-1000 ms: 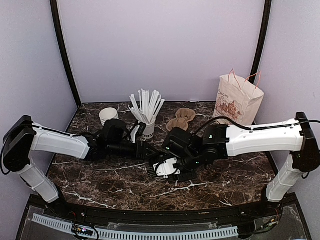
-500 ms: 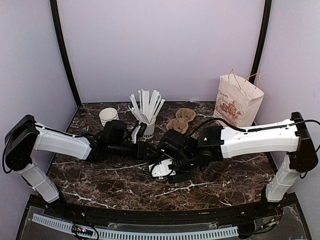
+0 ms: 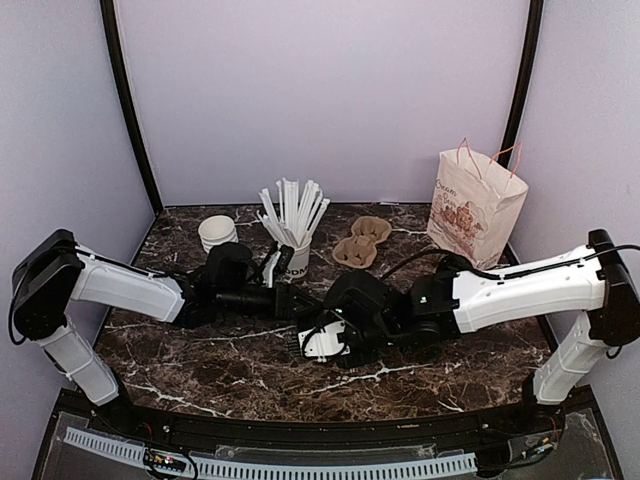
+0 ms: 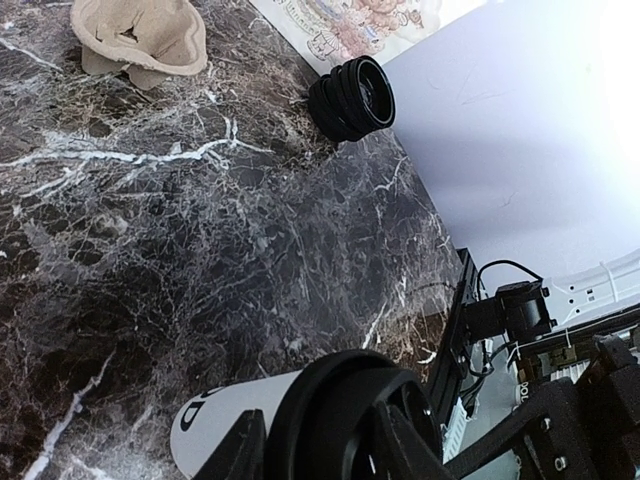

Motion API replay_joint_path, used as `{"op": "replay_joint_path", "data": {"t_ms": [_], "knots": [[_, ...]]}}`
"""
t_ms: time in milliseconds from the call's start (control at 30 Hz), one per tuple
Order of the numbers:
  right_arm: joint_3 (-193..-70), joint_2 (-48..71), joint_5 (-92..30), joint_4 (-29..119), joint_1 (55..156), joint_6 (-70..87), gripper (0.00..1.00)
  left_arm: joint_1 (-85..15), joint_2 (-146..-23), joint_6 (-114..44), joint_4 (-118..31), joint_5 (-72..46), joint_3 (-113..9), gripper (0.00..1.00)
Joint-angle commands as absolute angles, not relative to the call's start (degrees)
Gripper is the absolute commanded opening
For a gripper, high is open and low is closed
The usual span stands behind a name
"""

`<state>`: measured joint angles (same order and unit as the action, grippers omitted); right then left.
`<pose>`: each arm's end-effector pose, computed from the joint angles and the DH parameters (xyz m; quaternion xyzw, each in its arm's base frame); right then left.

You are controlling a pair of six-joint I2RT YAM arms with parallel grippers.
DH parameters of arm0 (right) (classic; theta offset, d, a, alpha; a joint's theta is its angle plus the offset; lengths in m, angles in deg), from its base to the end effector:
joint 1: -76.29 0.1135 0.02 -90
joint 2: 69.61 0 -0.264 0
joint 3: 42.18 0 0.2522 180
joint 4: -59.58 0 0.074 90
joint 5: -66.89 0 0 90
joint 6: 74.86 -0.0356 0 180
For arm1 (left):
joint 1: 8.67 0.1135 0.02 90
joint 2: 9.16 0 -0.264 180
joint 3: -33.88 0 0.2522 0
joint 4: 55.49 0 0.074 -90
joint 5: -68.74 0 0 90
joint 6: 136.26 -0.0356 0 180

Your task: Pack the takeout coffee

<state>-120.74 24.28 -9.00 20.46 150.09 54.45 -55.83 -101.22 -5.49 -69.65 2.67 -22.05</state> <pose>0.1044 0.3281 0.2219 -0.7679 0.5521 -0.0219 0.3240 0.2151 -0.2533 0.1888 0.1610 0.8032 -0.5036 0.2746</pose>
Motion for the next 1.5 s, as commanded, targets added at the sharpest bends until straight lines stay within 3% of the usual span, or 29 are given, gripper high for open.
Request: {"op": "replay_joint_path", "data": {"t_ms": [0,333,633,867,1133,1300,1467], "knots": [[-108.66,32.84,-12.09,19.35,150.41,55.44,0.0,-56.13,-107.56,-5.75,-65.22,2.15,-17.68,0.33],[-111.28,29.99,-12.57,17.76,150.12,53.72,0.0,-56.13,-106.86,-6.93,-64.09,2.08,-19.72,0.31],[-124.83,25.48,-17.95,8.87,147.62,52.92,0.06,-56.13,-99.81,-14.52,-57.05,-0.96,-29.28,0.48],[-131.34,23.93,-22.05,5.75,146.55,51.43,0.18,-56.04,-98.67,-19.09,-52.75,-3.92,-37.27,0.6],[-133.85,22.71,-24.32,4.51,144.49,50.67,0.21,-55.96,-96.71,-20.08,-48.22,-7.42,-40.49,0.64],[-133.85,19.29,-28.45,5.69,136.23,49.51,0.22,-56.02,-89.61,-15.48,-43.47,-9.82,-34.18,0.64],[-136.37,21.95,-38.74,8.48,128.06,44.63,0.48,-56.21,-81.65,-9.23,-45.05,-8.02,-25.88,0.71]]}}
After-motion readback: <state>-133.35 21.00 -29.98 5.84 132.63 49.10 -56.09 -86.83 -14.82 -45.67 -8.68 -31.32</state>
